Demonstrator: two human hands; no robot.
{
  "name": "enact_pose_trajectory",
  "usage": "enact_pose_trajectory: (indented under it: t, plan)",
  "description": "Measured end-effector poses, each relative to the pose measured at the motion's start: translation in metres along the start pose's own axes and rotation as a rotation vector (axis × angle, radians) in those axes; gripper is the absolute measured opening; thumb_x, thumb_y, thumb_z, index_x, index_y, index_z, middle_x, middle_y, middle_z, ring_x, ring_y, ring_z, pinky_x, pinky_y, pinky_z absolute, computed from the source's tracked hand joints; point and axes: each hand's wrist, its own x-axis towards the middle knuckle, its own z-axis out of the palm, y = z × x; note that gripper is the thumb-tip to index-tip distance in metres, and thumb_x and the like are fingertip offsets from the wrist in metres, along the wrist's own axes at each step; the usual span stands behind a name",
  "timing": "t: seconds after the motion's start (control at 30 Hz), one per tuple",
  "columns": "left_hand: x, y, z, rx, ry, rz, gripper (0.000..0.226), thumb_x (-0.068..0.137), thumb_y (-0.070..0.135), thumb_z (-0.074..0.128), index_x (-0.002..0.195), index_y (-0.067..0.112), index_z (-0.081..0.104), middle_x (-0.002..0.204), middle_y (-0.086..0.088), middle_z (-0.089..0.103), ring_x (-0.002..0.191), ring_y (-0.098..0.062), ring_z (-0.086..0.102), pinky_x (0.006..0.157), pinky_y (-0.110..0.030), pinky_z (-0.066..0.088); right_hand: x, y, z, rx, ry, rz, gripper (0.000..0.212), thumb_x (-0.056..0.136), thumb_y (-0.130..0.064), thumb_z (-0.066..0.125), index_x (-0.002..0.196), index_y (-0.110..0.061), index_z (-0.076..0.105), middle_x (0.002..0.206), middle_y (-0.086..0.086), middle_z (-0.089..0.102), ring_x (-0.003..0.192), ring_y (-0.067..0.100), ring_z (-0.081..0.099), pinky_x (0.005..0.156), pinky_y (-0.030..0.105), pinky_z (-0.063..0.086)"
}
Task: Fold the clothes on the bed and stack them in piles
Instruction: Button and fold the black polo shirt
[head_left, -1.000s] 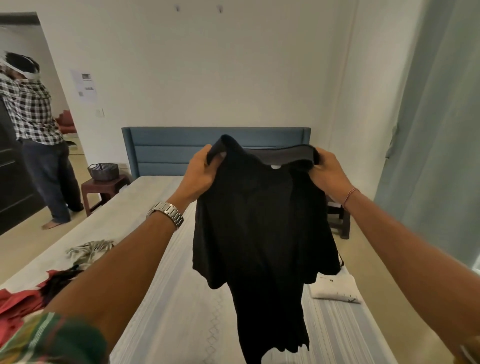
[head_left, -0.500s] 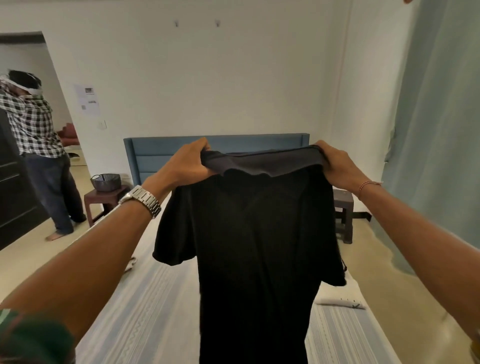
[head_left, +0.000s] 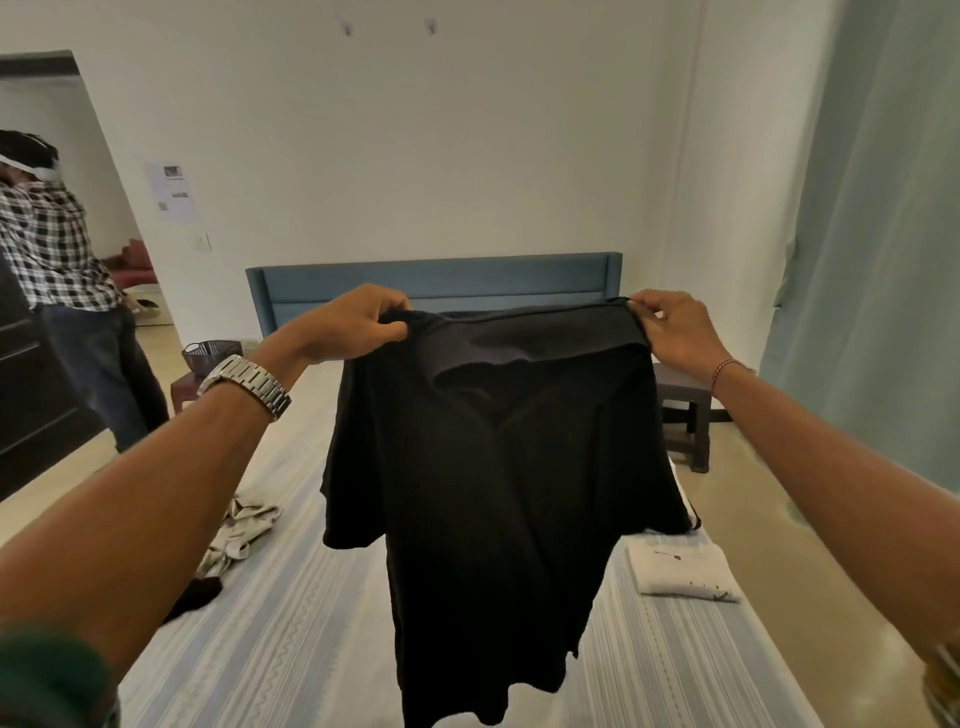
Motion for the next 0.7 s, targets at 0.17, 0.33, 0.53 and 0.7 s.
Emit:
enact_pose_trajectory:
  t: [0.17,0.33,0.53,0.7]
  plan:
    - [0.005,-0.011,0.007,-0.012,0.096,0.047,0.012,0.103,0.008,0.052,0.105,0.012,0.064,0.099,-0.006,0.065,0.091,-0.018,0.060,0.079,-0.023,0.045,-0.007,0.007,0.016,-0.018,-0.152,0.002,0.015,0.108,-0.007,0.040,0.119,-0.005,0.050,0.112,0.019,0.059,0.102,0.041,0.057,0.088,0.050,0.050]
    - [0.008,-0.031,0.015,-0.010,0.264,-0.008,0.013,0.101,0.009,0.057,0.104,0.016,0.067,0.101,-0.004,0.069,0.099,-0.023,0.062,0.090,-0.037,0.051,-0.004,0.010,0.023,-0.142,-0.044,-0.140,0.018,0.106,-0.024,0.052,0.106,-0.006,0.050,0.095,0.015,0.064,0.082,0.036,0.062,0.077,0.052,0.055]
    - [0.015,-0.037,0.019,0.011,0.427,-0.067,0.011,0.093,0.015,0.068,0.082,0.017,0.068,0.079,-0.003,0.067,0.079,-0.020,0.063,0.077,-0.040,0.053,0.005,0.009,0.024,-0.434,0.209,-0.237,0.051,0.106,-0.049,0.034,0.086,-0.008,0.058,0.079,0.014,0.061,0.067,0.032,0.056,0.057,0.038,0.043]
    - [0.019,-0.033,0.024,-0.017,0.373,-0.081,0.038,0.092,0.039,0.072,0.064,0.015,0.065,0.060,-0.003,0.060,0.055,-0.014,0.052,0.057,-0.025,0.040,0.012,0.013,0.027,-0.351,0.343,-0.203,0.076,0.099,-0.068,0.031,0.061,-0.008,0.058,0.056,0.008,0.056,0.050,0.026,0.052,0.050,0.034,0.047]
